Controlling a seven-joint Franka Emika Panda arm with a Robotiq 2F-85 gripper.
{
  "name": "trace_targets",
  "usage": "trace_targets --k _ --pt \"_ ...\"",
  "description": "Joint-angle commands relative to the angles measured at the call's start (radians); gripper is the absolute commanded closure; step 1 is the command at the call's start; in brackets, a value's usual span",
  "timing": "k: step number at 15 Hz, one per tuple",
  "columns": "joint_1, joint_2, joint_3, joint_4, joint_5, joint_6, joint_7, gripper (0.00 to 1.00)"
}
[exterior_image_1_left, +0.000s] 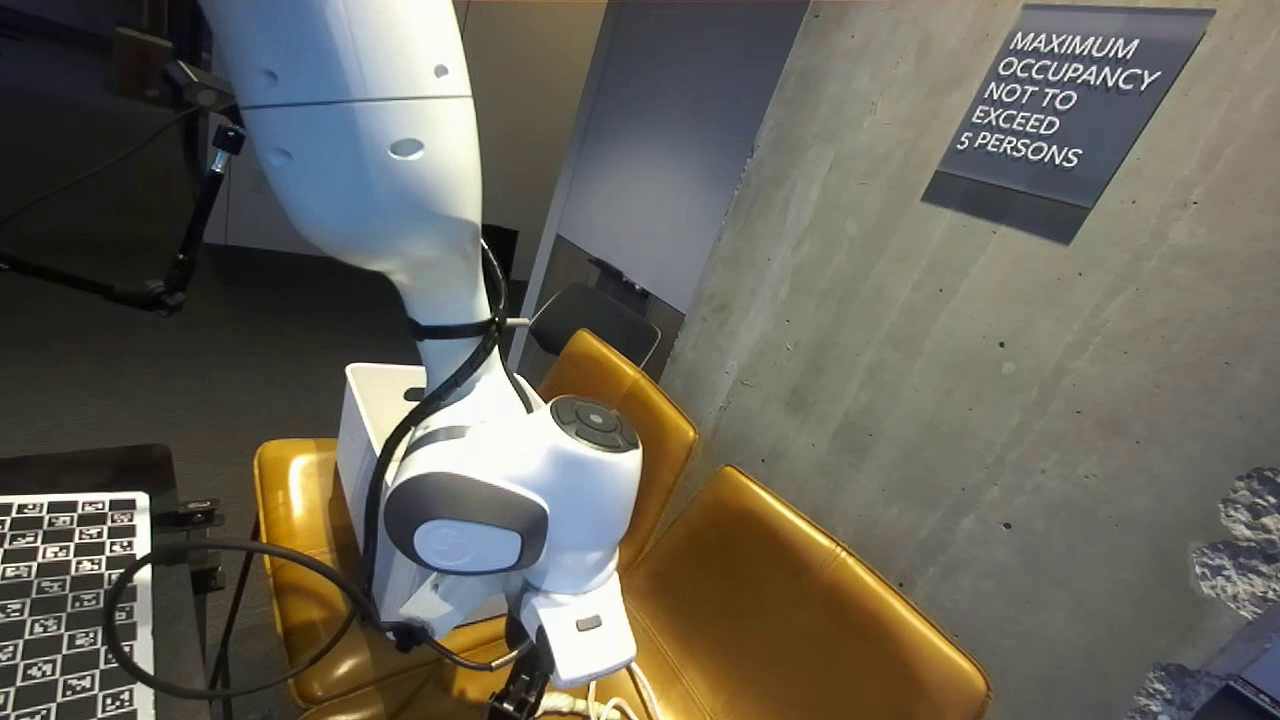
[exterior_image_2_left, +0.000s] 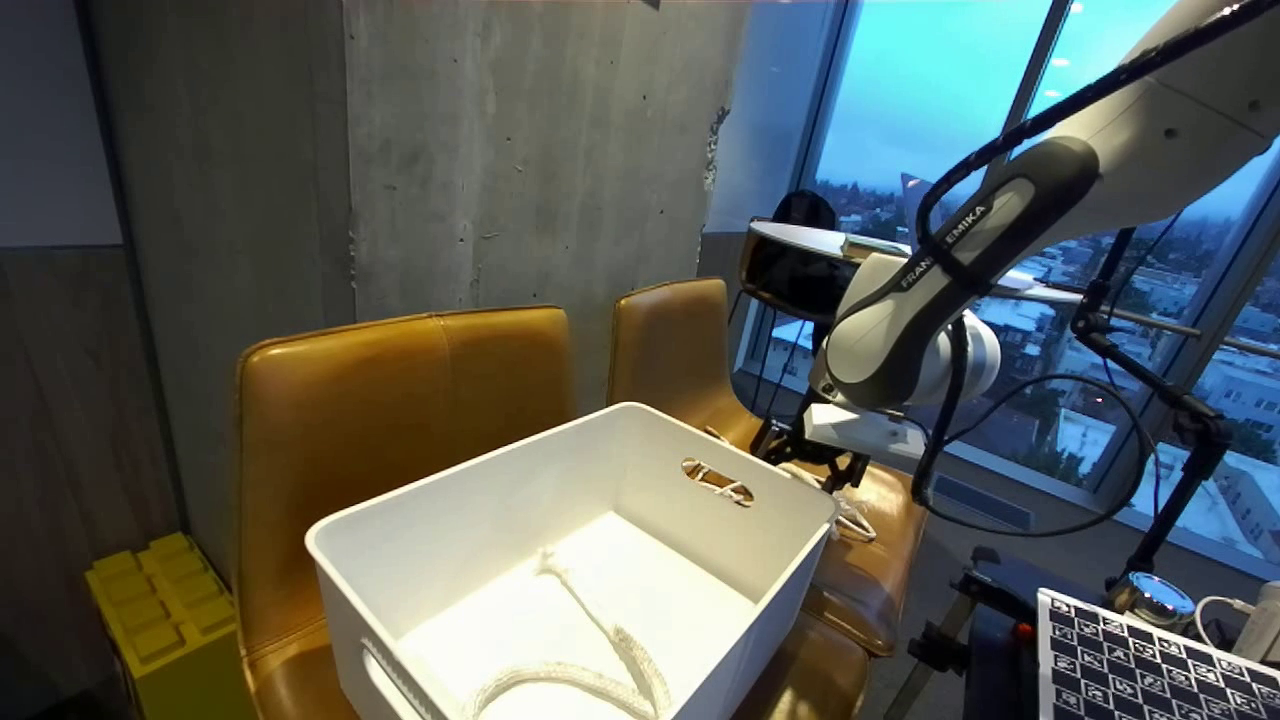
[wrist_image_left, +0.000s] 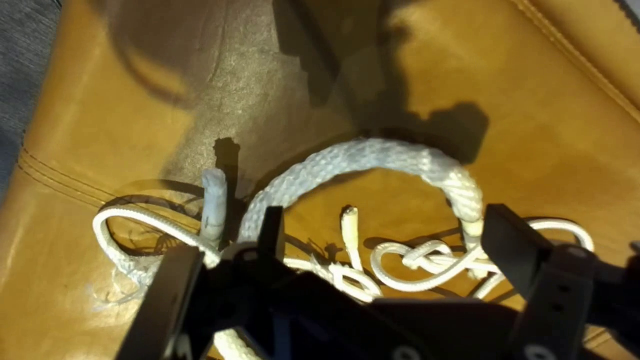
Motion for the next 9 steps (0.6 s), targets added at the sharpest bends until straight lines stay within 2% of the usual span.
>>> trace_targets --k 1,9 --pt "0.004 0.072 -0.017 0.058 0.026 0.005 0.021 0.0" --pt "0.005 0.2 -0.039 0.149 0.023 -0.027 0.048 0.0"
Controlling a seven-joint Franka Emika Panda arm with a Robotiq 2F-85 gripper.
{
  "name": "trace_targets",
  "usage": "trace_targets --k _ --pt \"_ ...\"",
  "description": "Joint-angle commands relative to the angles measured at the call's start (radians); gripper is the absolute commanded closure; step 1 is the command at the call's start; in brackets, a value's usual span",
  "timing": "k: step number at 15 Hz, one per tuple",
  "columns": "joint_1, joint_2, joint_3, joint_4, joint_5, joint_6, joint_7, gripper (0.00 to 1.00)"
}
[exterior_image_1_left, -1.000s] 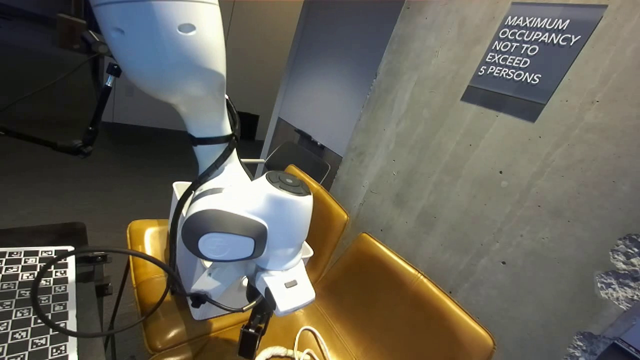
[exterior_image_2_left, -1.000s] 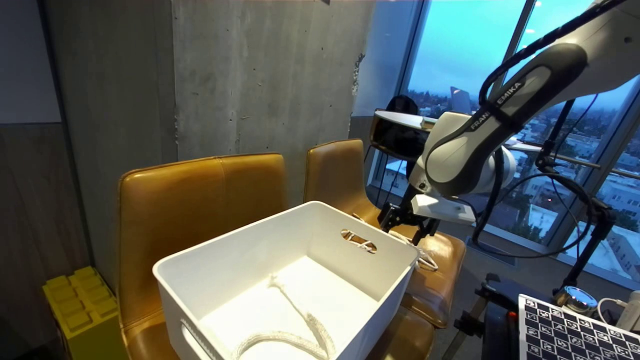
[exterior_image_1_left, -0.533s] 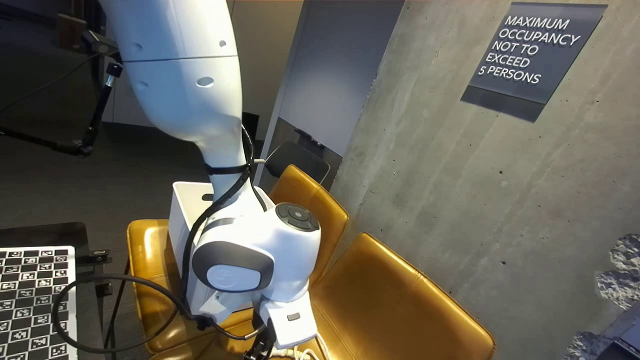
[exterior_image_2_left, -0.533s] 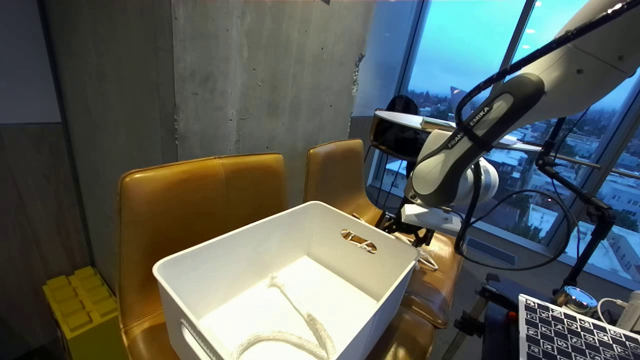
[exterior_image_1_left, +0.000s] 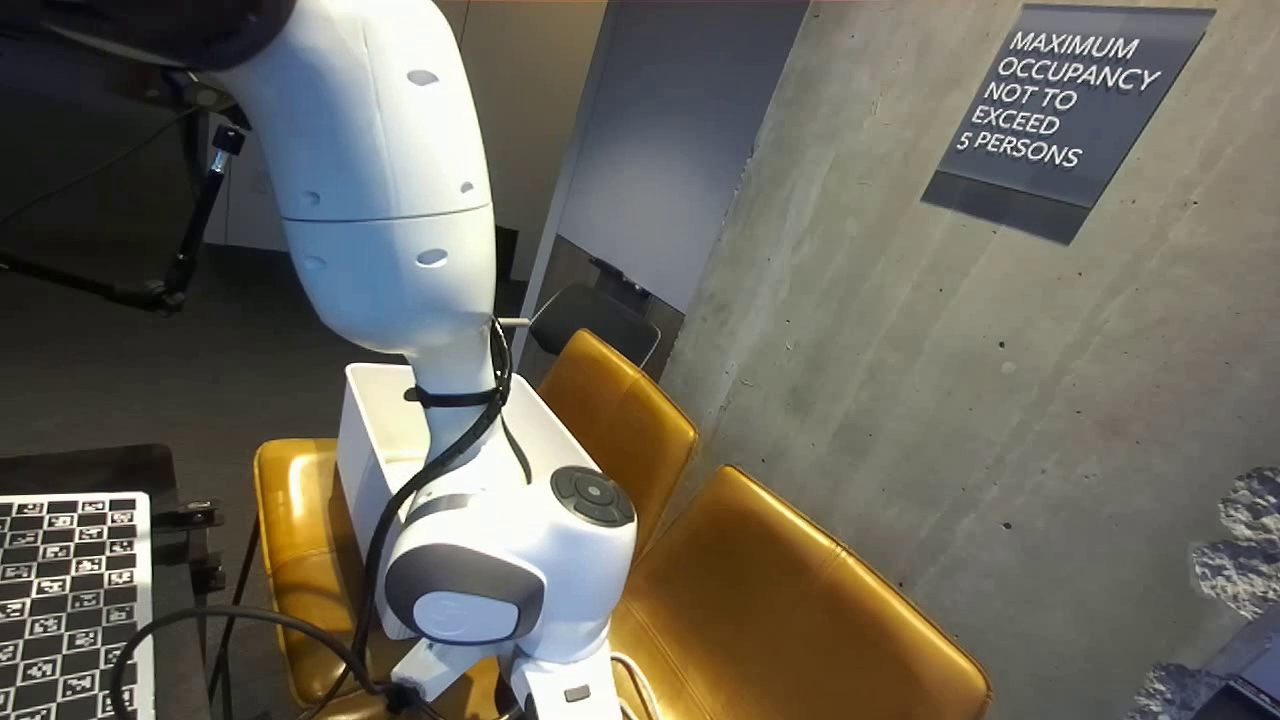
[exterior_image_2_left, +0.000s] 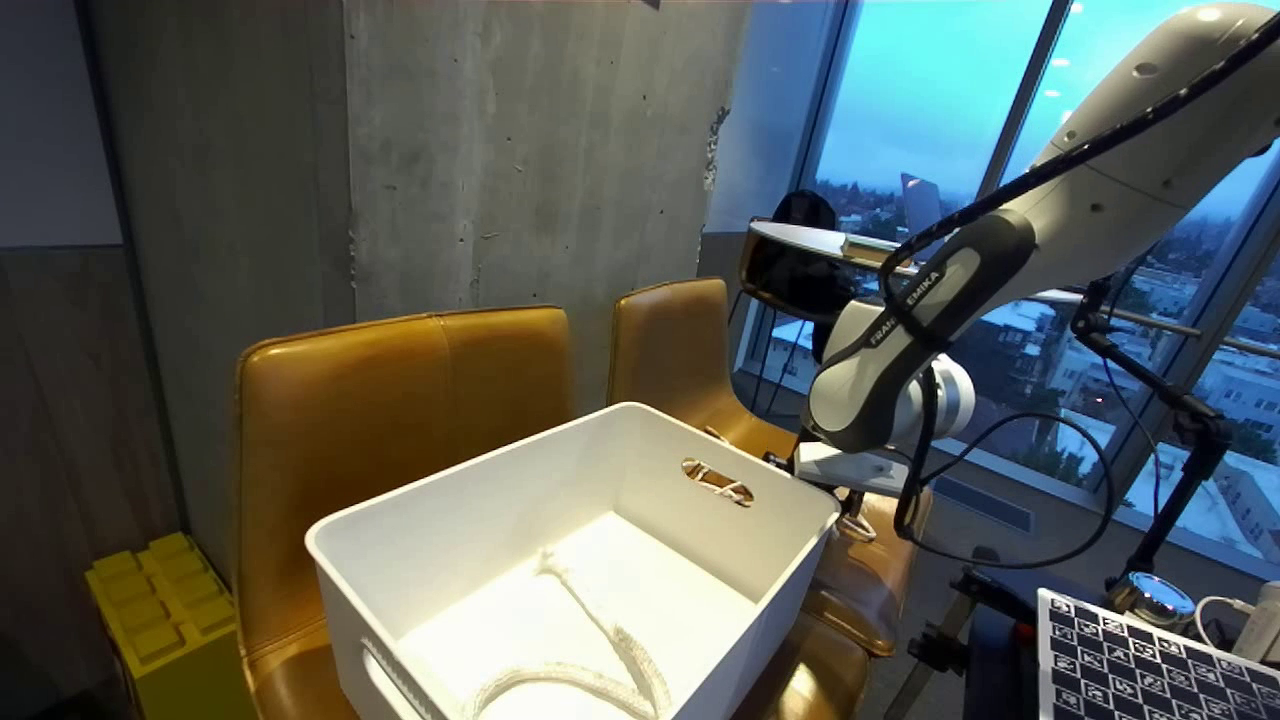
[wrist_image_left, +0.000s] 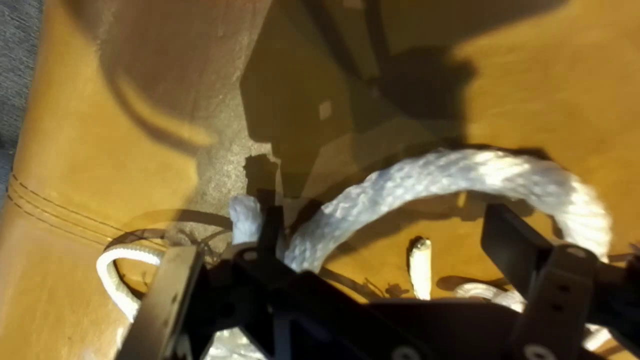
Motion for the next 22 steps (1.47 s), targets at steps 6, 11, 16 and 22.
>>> trace_targets --k 6,11,16,22 --pt "0.008 0.072 -0.005 0.069 0.015 -0.028 -0.002 0.32" --pt "0.008 0.062 -0.016 0.074 0.009 -0.048 -0.004 0.7" --pt "0.021 -0.022 -0.036 0.024 -0.006 -0.089 -0.017 1.0" --pt "0.033 -0.286 -0.009 -0.07 -0.024 -0.079 -0.108 0.98"
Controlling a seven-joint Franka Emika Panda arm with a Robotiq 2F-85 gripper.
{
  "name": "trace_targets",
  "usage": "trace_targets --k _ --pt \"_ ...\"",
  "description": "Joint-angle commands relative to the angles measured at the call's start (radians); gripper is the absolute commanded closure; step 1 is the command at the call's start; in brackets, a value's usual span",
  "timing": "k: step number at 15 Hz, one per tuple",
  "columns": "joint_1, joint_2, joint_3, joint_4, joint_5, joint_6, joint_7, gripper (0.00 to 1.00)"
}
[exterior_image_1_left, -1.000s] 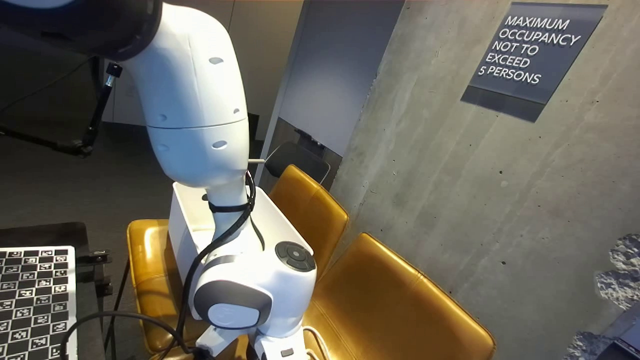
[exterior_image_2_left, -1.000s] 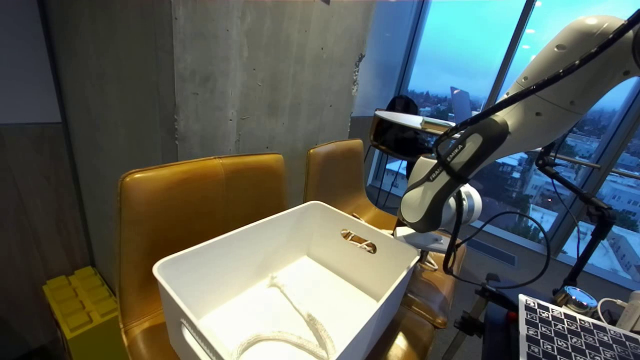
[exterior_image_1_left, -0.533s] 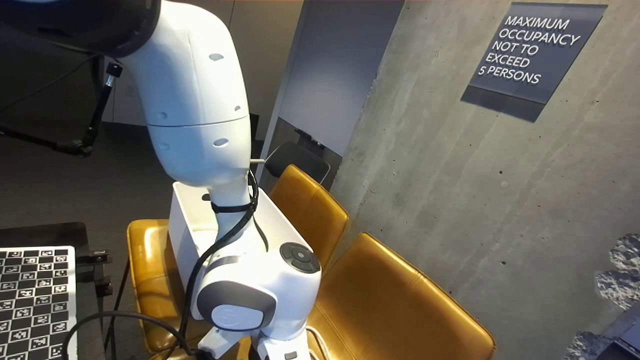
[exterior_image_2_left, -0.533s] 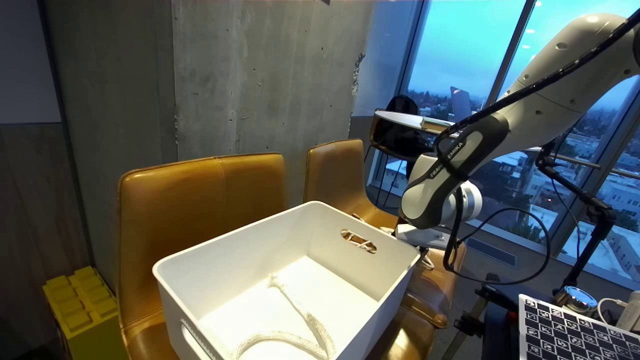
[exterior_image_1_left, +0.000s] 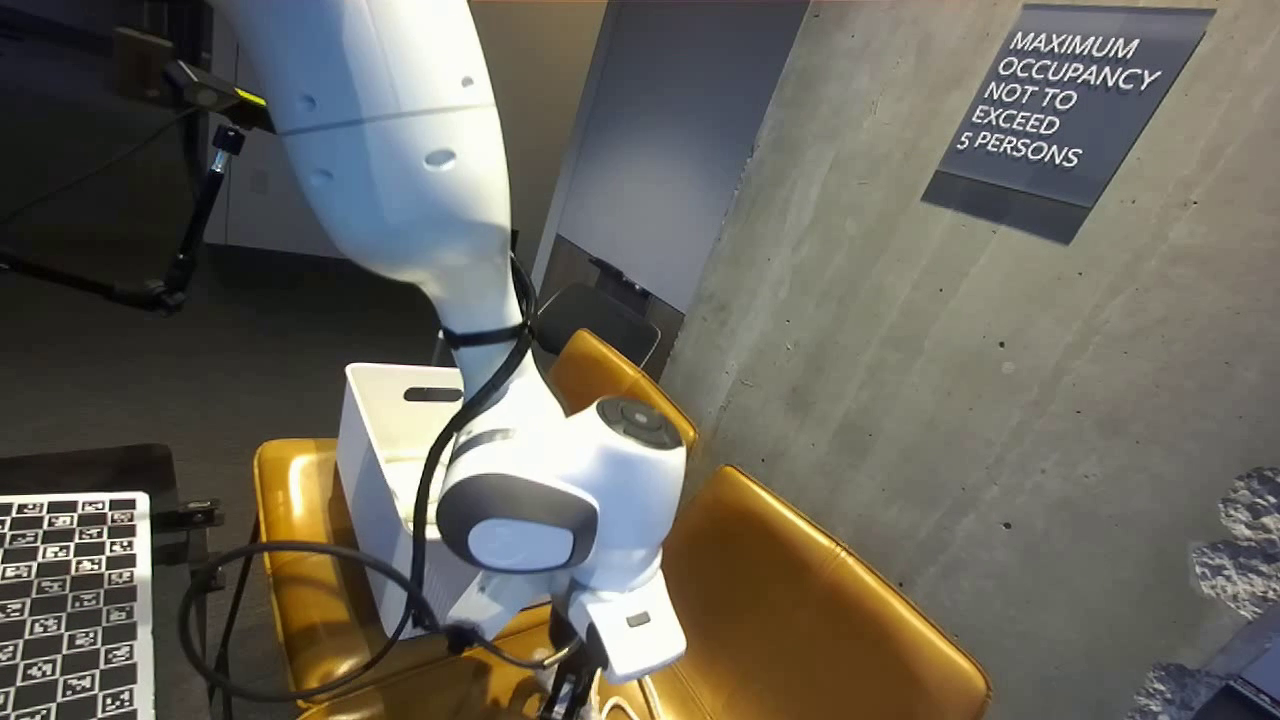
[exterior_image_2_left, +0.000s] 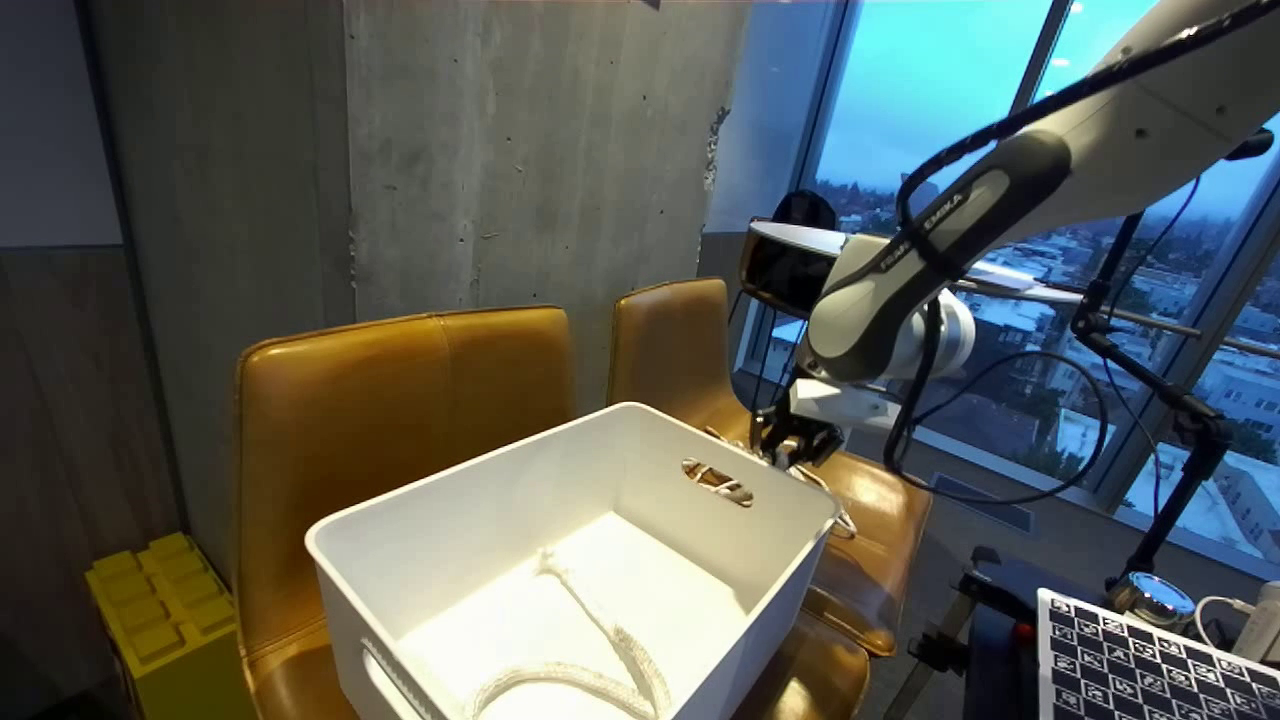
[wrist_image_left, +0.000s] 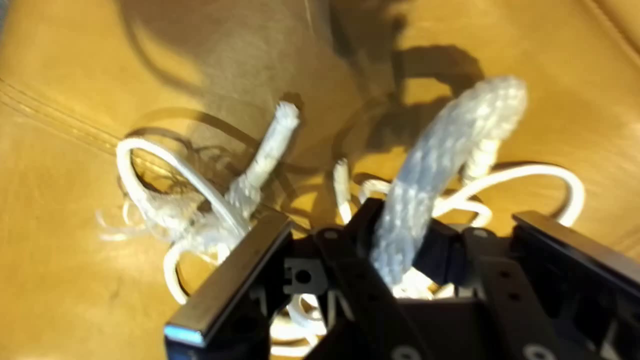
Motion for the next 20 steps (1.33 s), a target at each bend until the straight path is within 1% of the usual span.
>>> trace_targets --k 1,4,6,10,13,16,20 --pt "0.014 -0.207 0.021 -0.09 -0.022 -0.014 -0.07 0.98" --pt "0.041 -0.334 0.037 -0.094 -0.033 -0.041 -0.087 0.98" --pt "0.061 -0.41 0.045 -0.078 -0.042 -0.085 -0.079 0.98" --pt "0.103 -0.555 0.071 -0.033 -0.082 -0.196 -0.043 0.98" --pt "0.132 -0.64 0.102 0.029 -0.127 -0.297 0.015 0.98" --pt "0.143 -0.679 0.145 0.088 -0.143 -0.369 0.046 0.98" --pt "0.156 -0.689 0.195 0.146 -0.131 -0.422 0.044 0.98"
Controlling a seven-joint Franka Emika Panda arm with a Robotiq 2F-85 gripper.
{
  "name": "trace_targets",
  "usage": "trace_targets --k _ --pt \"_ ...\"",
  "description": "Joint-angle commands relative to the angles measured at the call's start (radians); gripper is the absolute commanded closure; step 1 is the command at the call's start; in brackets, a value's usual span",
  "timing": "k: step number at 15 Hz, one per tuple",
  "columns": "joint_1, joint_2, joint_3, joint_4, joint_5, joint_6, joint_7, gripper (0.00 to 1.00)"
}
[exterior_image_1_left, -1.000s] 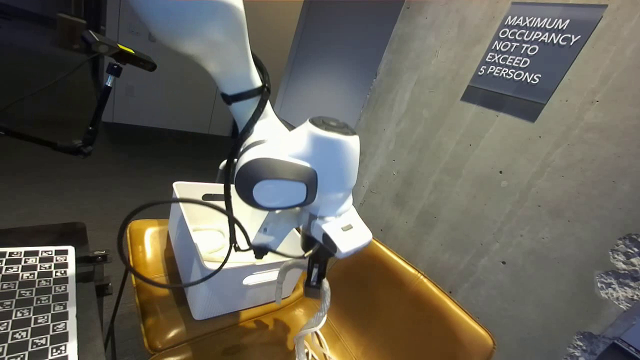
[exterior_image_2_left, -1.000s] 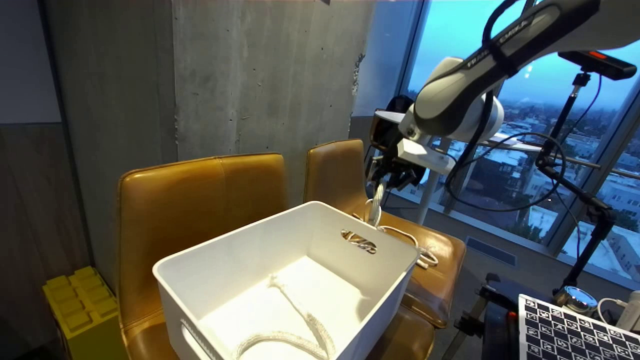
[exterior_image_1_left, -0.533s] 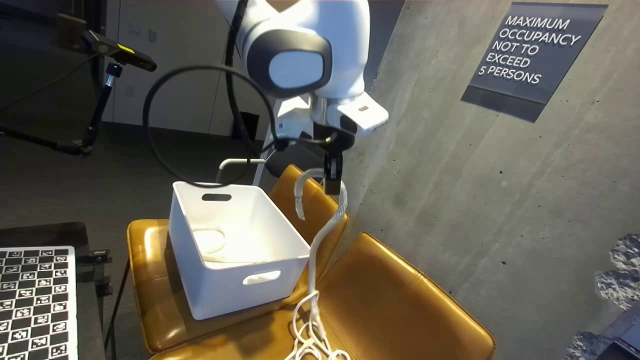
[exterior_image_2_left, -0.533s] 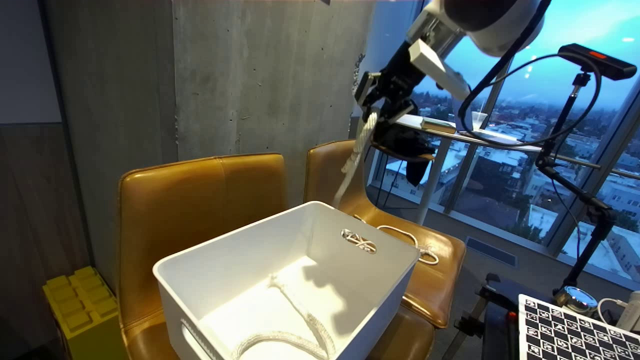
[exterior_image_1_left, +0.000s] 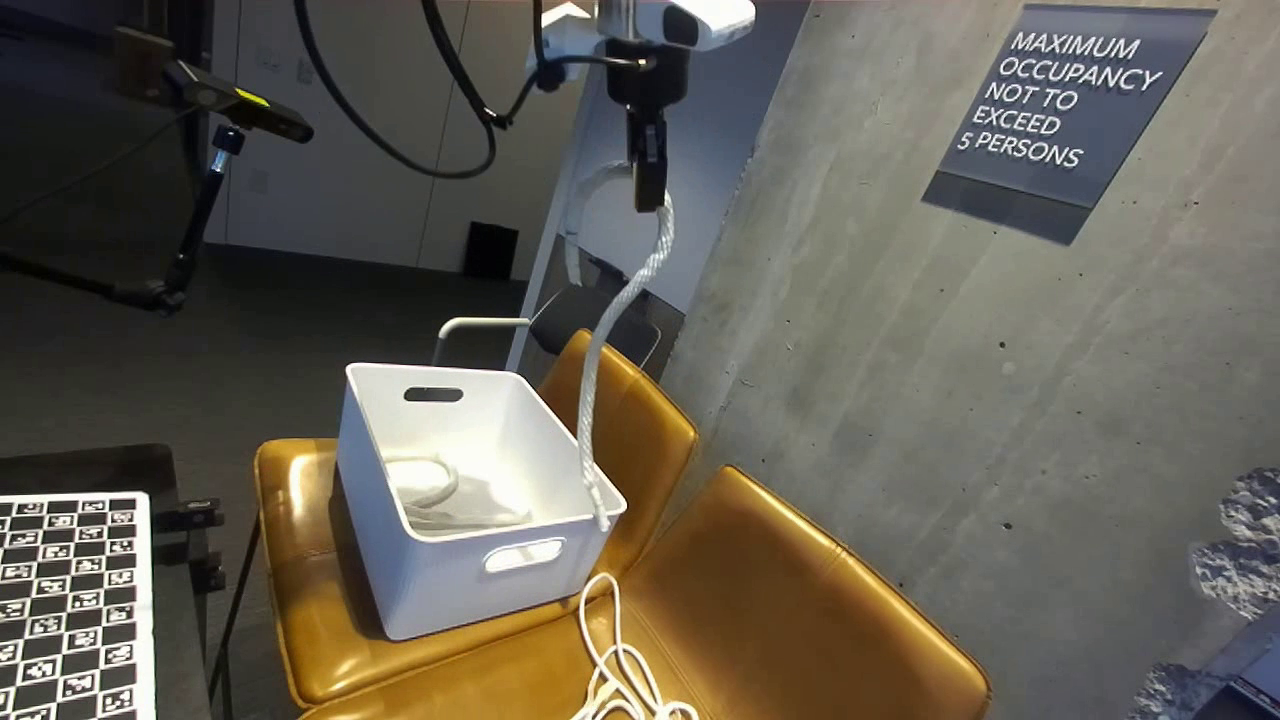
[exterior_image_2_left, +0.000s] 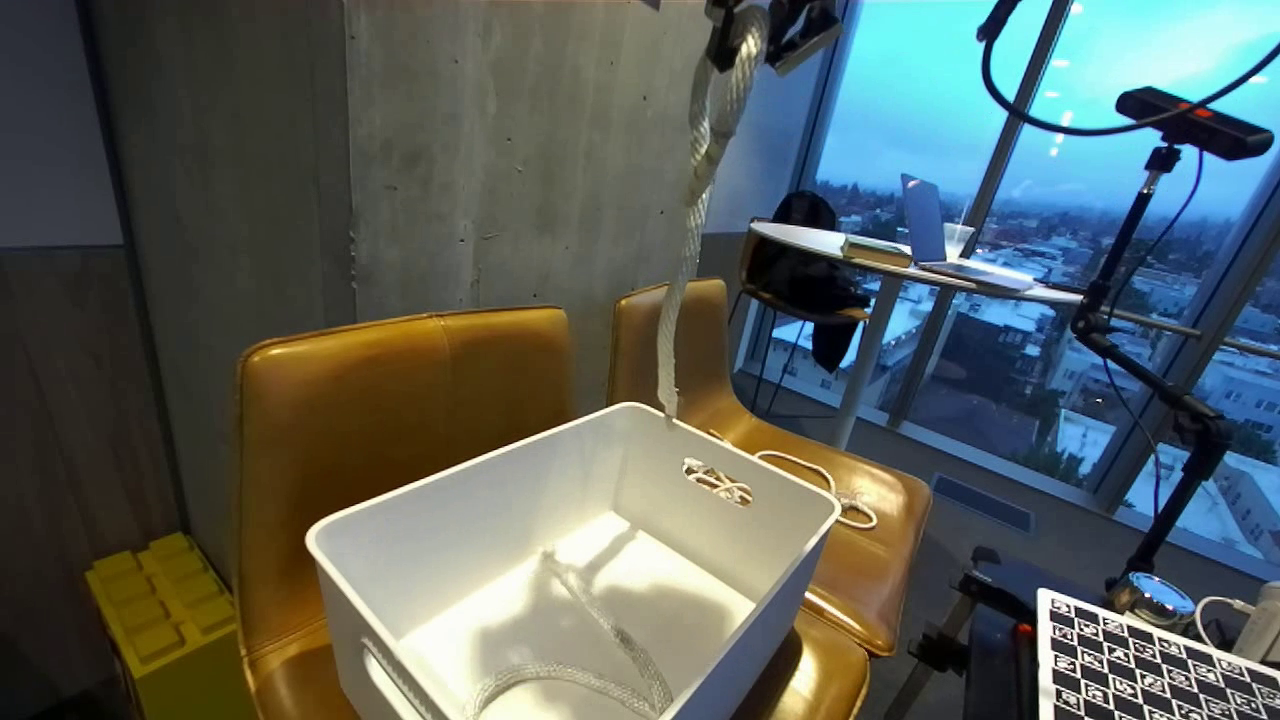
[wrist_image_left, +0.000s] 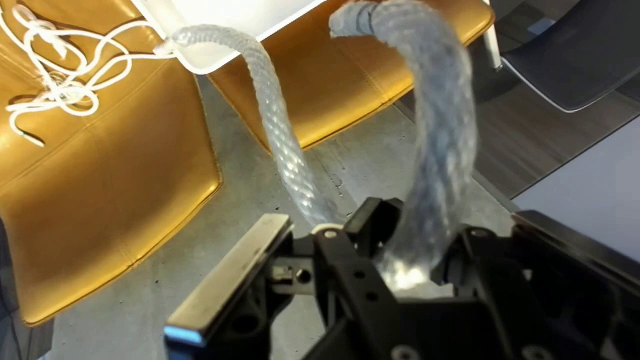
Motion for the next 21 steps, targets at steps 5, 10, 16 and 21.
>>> trace_targets --k 5,10,16,21 --pt "0.032 0.014 0.072 0.011 -0.011 -0.032 0.022 0.98" --pt "0.051 0.059 0.087 -0.023 -0.02 -0.02 0.024 0.98" --pt "0.056 0.094 0.083 -0.103 -0.017 -0.007 0.017 0.98" --pt "0.058 0.127 0.074 -0.147 -0.046 -0.007 0.022 0.59"
